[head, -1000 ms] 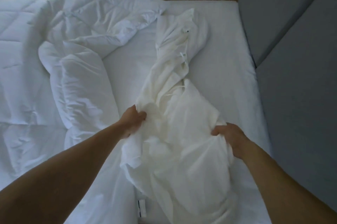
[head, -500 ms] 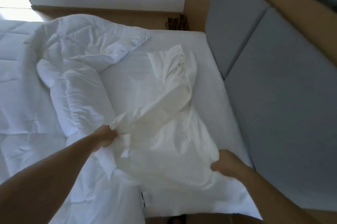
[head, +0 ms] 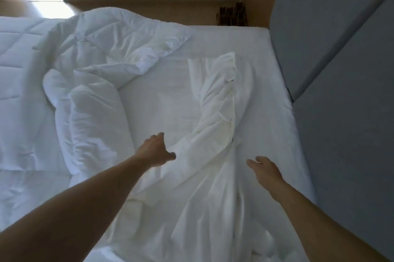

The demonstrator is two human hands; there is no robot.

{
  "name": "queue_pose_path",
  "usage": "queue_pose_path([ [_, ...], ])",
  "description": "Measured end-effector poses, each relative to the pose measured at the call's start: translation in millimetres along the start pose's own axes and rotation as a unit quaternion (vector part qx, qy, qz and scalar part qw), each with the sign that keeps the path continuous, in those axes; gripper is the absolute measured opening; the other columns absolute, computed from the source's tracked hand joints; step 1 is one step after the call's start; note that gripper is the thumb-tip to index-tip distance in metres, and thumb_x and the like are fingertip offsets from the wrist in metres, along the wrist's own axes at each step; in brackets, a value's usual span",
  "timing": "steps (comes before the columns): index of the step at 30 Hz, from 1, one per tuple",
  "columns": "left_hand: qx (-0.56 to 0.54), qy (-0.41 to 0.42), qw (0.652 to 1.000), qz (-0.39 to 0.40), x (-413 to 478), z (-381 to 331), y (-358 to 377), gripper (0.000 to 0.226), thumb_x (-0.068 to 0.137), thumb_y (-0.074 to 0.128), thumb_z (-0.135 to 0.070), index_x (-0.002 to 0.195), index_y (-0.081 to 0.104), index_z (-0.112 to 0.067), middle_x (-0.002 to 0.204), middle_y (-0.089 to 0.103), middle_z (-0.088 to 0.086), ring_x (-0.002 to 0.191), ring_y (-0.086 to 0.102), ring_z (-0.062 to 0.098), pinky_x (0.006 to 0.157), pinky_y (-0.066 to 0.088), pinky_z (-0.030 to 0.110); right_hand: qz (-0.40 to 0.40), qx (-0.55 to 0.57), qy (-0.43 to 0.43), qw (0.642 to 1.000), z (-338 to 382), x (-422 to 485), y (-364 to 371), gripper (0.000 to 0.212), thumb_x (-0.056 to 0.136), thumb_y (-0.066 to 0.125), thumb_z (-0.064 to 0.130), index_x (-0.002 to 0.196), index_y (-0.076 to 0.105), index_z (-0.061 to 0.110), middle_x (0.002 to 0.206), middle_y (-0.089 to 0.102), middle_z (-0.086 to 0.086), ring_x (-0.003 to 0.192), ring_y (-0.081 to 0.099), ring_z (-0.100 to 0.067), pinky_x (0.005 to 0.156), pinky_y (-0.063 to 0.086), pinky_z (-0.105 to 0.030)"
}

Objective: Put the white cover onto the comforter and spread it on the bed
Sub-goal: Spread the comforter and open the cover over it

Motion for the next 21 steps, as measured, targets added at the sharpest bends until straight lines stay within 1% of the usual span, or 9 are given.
queue_pose_path([
  [3, -0.032, 0.066, 0.997, -0.008, 50, -73, 8, 0.094, 0.083, 0.07, -0.052, 0.155, 0.021, -0.016, 0.155, 0.035, 0.009, 0.139, 0.038, 0.029, 0.109, 0.037, 0.041, 0.001, 0.073, 0.004, 0.997, 20, 60, -7, 0.063, 0.096, 0.057, 0.046, 0.148, 0.04, 0.015, 0.142, 0.051, -0.012, 0.124, 0.053, -0.031, 0.105, 0.046, -0.049],
  [5, -0.053, 0.094, 0.994, -0.007, 80, -109, 13, 0.092, 0.084, 0.069, -0.051, 0.156, 0.02, -0.02, 0.156, 0.033, 0.007, 0.139, 0.038, 0.028, 0.11, 0.036, 0.041, -0.001, 0.105, -0.006, 0.994, 35, 100, -13, 0.064, 0.096, 0.056, 0.047, 0.149, 0.039, 0.016, 0.139, 0.052, -0.014, 0.121, 0.055, -0.03, 0.099, 0.051, -0.047],
  [8, -0.082, 0.096, 0.992, 0.01, 119, -138, 20, 0.095, 0.082, 0.07, -0.054, 0.156, 0.018, -0.025, 0.157, 0.031, 0.005, 0.139, 0.039, 0.028, 0.109, 0.039, 0.041, 0.006, 0.176, -0.004, 0.984, 59, 151, -16, 0.059, 0.097, 0.056, 0.046, 0.146, 0.042, 0.016, 0.136, 0.053, -0.012, 0.116, 0.056, -0.028, 0.082, 0.056, -0.039],
  [10, -0.112, 0.088, 0.989, 0.039, 138, -146, 26, 0.101, 0.079, 0.073, -0.057, 0.157, 0.015, -0.029, 0.159, 0.027, 0.004, 0.14, 0.037, 0.028, 0.111, 0.038, 0.041, 0.027, 0.232, 0.007, 0.972, 72, 179, -14, 0.055, 0.094, 0.057, 0.051, 0.134, 0.05, 0.014, 0.128, 0.057, -0.011, 0.112, 0.058, -0.03, 0.084, 0.057, -0.043],
  [13, -0.203, 0.062, 0.973, 0.091, 160, -151, 39, 0.114, 0.072, 0.081, -0.057, 0.158, 0.009, -0.033, 0.161, 0.02, 0.001, 0.145, 0.03, 0.026, 0.115, 0.032, 0.041, 0.064, 0.298, 0.025, 0.952, 90, 212, -9, 0.084, 0.068, 0.066, 0.069, 0.132, 0.05, 0.017, 0.124, 0.061, -0.007, 0.106, 0.063, -0.03, 0.082, 0.059, -0.046],
  [15, -0.234, 0.043, 0.966, 0.099, 169, -153, 48, 0.123, 0.067, 0.085, -0.053, 0.157, 0.002, -0.037, 0.16, 0.019, 0.0, 0.144, 0.031, 0.028, 0.113, 0.033, 0.042, 0.072, 0.356, 0.032, 0.931, 100, 230, -4, 0.105, 0.048, 0.076, 0.069, 0.134, 0.046, 0.018, 0.123, 0.062, -0.005, 0.104, 0.066, -0.031, 0.085, 0.059, -0.05],
  [17, -0.229, 0.038, 0.968, 0.093, 174, -157, 52, 0.124, 0.07, 0.086, -0.039, 0.157, -0.002, -0.039, 0.157, 0.024, 0.002, 0.139, 0.036, 0.031, 0.11, 0.038, 0.042, 0.078, 0.395, 0.037, 0.915, 110, 241, 2, 0.115, 0.039, 0.092, 0.057, 0.136, 0.046, 0.017, 0.122, 0.064, -0.004, 0.104, 0.067, -0.03, 0.089, 0.057, -0.052],
  [19, -0.262, 0.039, 0.959, 0.104, 175, -160, 50, 0.116, 0.073, 0.081, -0.022, 0.157, 0.004, -0.038, 0.154, 0.032, 0.003, 0.133, 0.043, 0.03, 0.107, 0.042, 0.039, 0.079, 0.406, 0.015, 0.91, 125, 236, 3, 0.094, 0.05, 0.093, 0.028, 0.134, 0.051, 0.018, 0.122, 0.066, -0.007, 0.102, 0.068, -0.031, 0.088, 0.057, -0.053],
  [21, -0.354, 0.027, 0.92, 0.165, 175, -159, 40, 0.103, 0.068, 0.075, -0.018, 0.155, 0.023, -0.039, 0.153, 0.039, 0.001, 0.127, 0.049, 0.026, 0.105, 0.044, 0.037, 0.053, 0.41, -0.029, 0.91, 142, 224, -7, 0.067, 0.065, 0.074, 0.004, 0.128, 0.056, 0.018, 0.119, 0.067, -0.01, 0.102, 0.067, -0.032, 0.088, 0.057, -0.053],
])
Point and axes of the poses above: each hand's wrist, its own x-axis towards the middle knuckle, its own y-axis out of the palm, z = x × y, the point moved 3 cm from there along x, towards the middle knuckle
